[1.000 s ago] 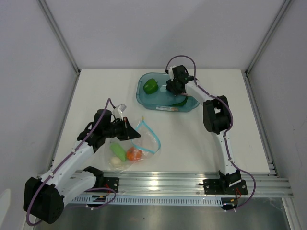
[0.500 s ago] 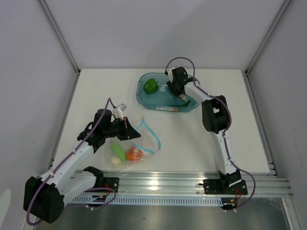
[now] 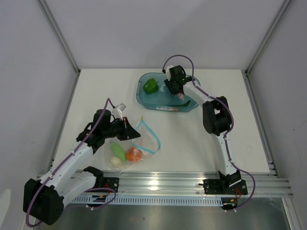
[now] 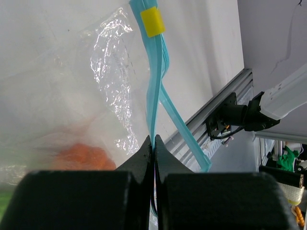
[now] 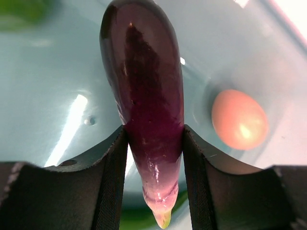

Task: Place the food in the zip-top bag and seal the zipper
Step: Pick up the fake vegetable from the bin.

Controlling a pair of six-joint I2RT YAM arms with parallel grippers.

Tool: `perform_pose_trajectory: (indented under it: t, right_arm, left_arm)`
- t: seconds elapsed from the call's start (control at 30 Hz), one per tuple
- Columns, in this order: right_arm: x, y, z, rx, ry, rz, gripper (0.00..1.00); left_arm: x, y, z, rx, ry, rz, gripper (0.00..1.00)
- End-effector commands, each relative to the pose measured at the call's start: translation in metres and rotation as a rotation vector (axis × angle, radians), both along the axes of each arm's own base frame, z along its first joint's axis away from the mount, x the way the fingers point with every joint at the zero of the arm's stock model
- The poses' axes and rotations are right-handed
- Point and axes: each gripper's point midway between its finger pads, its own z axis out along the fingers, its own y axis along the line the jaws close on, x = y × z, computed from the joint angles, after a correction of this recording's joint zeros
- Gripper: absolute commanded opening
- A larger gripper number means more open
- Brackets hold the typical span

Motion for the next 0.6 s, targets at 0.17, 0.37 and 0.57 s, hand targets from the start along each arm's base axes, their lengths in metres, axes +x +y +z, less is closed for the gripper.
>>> perform_pose_trajectory:
  t: [0.17,0.37,0.57]
  right_arm:
    - [-0.031,0.024,0.151,0.199,-0.158,-0.055,0.00]
    - [-0.105,0.037,0.186,0.353,-0.057,-0.060,0.00]
    - [-0.217,0.085,0.185,0.620,0.220,0.085,0.00]
  left_arm:
    - [-0.001,0.000,0.009,-0.023,-0.020,-0.002,0.00]
    - [-0.001,0.001,0.013,-0.028,-0.024,0.017,0.01]
    - [-0.003,0.000,0.018,-0.045,-0.016,0.026,0.00]
